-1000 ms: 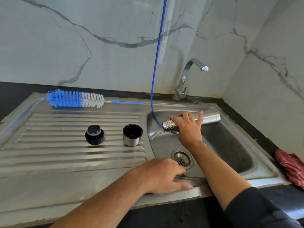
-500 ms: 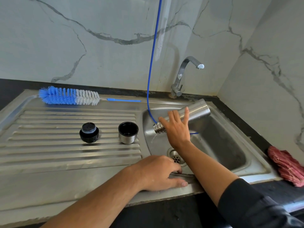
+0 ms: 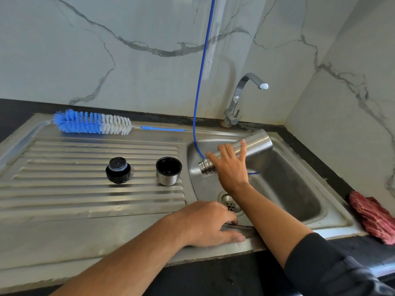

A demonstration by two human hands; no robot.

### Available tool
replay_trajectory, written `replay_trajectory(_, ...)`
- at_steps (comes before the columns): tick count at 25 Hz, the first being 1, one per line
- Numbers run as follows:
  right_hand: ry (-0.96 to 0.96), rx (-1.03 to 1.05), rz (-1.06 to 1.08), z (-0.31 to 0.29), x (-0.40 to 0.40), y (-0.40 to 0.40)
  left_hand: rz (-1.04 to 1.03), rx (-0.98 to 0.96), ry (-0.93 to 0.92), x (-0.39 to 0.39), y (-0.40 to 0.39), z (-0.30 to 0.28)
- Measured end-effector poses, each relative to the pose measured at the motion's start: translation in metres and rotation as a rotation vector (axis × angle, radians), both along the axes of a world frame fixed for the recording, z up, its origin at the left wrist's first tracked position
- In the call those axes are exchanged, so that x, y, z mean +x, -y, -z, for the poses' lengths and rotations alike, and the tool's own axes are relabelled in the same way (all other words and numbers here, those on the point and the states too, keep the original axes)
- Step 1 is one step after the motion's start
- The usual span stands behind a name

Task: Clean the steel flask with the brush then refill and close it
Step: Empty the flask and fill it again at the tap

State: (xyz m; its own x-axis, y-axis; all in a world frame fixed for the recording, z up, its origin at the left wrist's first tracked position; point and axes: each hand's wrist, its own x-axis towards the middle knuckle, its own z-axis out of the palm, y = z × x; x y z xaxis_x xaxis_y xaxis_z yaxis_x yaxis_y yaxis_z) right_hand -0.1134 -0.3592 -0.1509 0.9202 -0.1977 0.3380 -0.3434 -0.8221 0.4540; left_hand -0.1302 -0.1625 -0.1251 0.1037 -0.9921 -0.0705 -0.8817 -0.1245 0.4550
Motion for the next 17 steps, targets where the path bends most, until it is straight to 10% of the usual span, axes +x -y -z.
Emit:
replay_trajectory(6, 0.119, 0.122, 0.062, -0.005, -0.002, 0.003, 0.000, -0.015, 0.014, 0.000, 0.001, 0.000)
replay_trajectory(17, 0.743, 1.062, 0.189, -0.050, -0.011, 0.039, -0.203, -0.395, -0.137, 0.034, 0.009, -0.030)
